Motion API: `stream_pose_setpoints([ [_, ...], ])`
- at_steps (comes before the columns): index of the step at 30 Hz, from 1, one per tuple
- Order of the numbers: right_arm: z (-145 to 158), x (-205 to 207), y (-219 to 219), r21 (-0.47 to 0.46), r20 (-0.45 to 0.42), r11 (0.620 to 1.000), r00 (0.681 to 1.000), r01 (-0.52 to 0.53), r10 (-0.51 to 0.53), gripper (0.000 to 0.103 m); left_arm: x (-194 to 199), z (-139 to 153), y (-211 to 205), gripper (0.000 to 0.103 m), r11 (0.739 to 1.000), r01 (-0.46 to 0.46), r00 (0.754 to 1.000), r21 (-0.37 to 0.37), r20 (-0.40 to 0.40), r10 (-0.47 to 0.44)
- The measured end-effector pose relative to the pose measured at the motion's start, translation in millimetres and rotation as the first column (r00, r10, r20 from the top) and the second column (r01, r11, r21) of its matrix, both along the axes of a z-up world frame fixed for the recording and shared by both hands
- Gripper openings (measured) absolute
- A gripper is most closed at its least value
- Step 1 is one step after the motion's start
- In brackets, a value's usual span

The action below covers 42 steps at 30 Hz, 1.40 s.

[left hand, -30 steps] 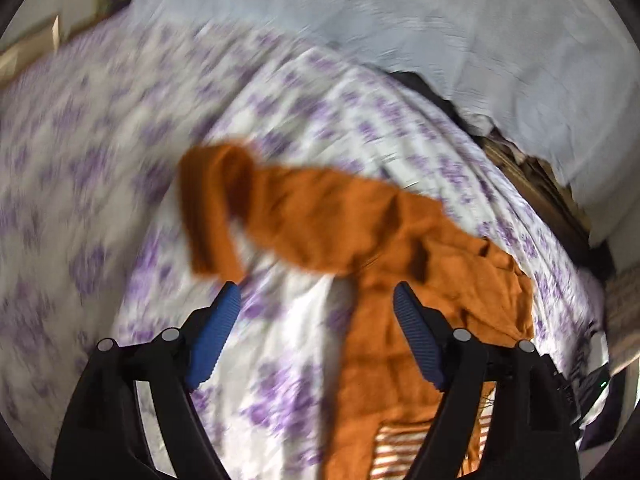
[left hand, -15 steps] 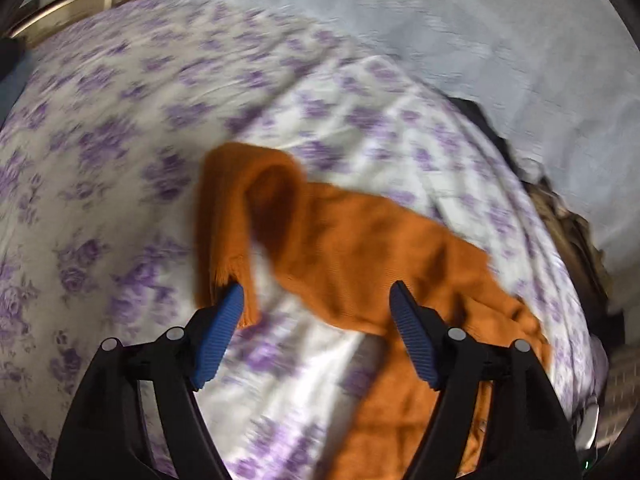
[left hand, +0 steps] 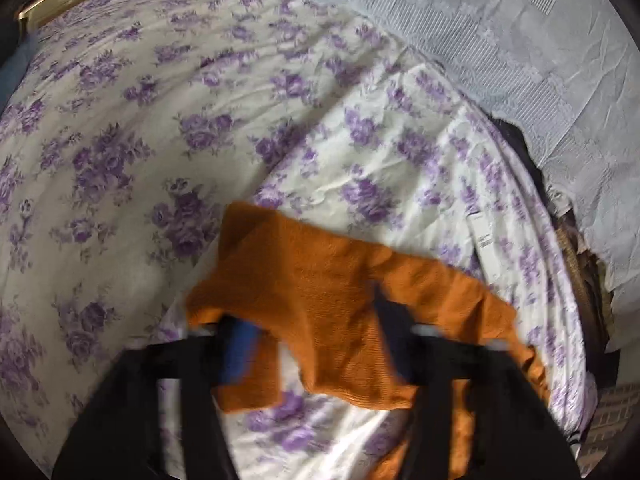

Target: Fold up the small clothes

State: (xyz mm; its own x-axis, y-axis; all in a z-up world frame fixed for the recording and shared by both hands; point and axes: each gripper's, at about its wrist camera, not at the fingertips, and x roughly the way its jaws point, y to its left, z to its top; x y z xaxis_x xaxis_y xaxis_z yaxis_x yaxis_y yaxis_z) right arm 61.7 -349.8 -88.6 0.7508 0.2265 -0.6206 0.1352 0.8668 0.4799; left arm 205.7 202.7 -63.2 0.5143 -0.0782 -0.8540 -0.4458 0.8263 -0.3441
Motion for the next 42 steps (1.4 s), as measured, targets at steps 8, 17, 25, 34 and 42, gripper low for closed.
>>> stream_pose_setpoints([
  [8, 0, 0, -1, 0.000, 0.000, 1.000, 1.000, 0.000, 0.000, 0.096, -10, 10, 6, 0.004, 0.997, 0.057, 0.997, 0.059, 0.050, -0.060],
  [17, 4, -4, -7, 0.021, 0.012, 0.999, 1.000, 0.026, -0.026, 0.096, -28, 82, -92, 0.004, 0.930, 0.232, 0.940, 0.286, 0.180, -0.290],
  [25, 44, -24, -5, -0.049, 0.133, 0.998, 0.990, 0.049, -0.042, 0.096, -42, 95, -180, 0.004, 0.841, 0.379, 0.862, 0.386, 0.184, -0.472],
  [34, 58, -36, -9, -0.023, 0.172, 0.998, 0.984, 0.054, -0.050, 0.096, -43, 80, -253, 0.004, 0.758, 0.464, 0.804, 0.459, 0.142, -0.578],
  [42, 52, -34, -20, 0.017, 0.153, 0.997, 0.986, 0.071, -0.073, 0.096, -35, -1, -324, 0.049, 0.621, 0.572, 0.749, 0.536, -0.033, -0.662],
])
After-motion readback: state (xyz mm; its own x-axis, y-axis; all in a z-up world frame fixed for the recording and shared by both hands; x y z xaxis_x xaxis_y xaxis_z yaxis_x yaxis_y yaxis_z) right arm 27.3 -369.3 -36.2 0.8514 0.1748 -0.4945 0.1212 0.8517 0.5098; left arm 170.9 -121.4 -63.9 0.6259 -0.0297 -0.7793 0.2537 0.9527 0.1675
